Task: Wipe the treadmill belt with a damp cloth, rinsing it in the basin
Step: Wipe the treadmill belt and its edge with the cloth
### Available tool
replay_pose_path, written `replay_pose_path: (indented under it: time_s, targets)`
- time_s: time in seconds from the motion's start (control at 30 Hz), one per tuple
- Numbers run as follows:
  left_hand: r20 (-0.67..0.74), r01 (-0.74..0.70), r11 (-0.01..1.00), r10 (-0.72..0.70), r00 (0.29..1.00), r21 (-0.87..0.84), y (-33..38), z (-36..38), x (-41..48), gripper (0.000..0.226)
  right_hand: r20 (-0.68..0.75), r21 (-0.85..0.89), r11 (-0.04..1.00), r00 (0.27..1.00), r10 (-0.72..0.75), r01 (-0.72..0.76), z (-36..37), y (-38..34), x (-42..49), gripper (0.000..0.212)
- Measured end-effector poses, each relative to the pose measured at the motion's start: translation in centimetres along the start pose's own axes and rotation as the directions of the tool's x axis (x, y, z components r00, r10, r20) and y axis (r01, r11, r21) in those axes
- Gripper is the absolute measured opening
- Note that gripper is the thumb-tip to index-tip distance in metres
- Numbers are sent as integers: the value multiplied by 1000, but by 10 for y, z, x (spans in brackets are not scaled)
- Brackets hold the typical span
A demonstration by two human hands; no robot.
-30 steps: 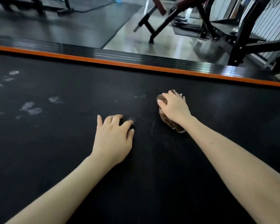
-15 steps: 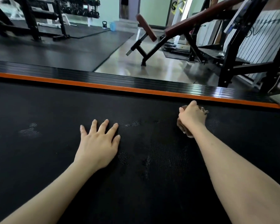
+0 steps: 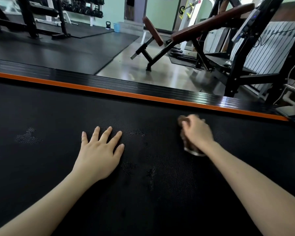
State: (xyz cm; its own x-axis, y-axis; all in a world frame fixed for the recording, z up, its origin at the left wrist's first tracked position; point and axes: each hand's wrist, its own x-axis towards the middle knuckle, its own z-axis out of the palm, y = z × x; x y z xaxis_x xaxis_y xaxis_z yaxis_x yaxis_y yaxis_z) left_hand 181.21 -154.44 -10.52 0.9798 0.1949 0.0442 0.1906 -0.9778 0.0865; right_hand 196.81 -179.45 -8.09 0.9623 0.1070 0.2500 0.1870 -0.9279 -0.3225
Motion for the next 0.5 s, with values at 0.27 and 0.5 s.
replay_pose_path:
  time_s: [0.27, 0.5]
  targets:
    - [-28, 9, 1000, -10, 1000, -2, 3, 4, 4, 61, -37, 23, 983, 982, 183, -182, 30, -30, 57, 35]
    - [-30, 11, 1000, -11, 999, -12, 2, 3, 4, 55, 72, 102, 974, 975, -211, 203, 63, -134, 39, 29]
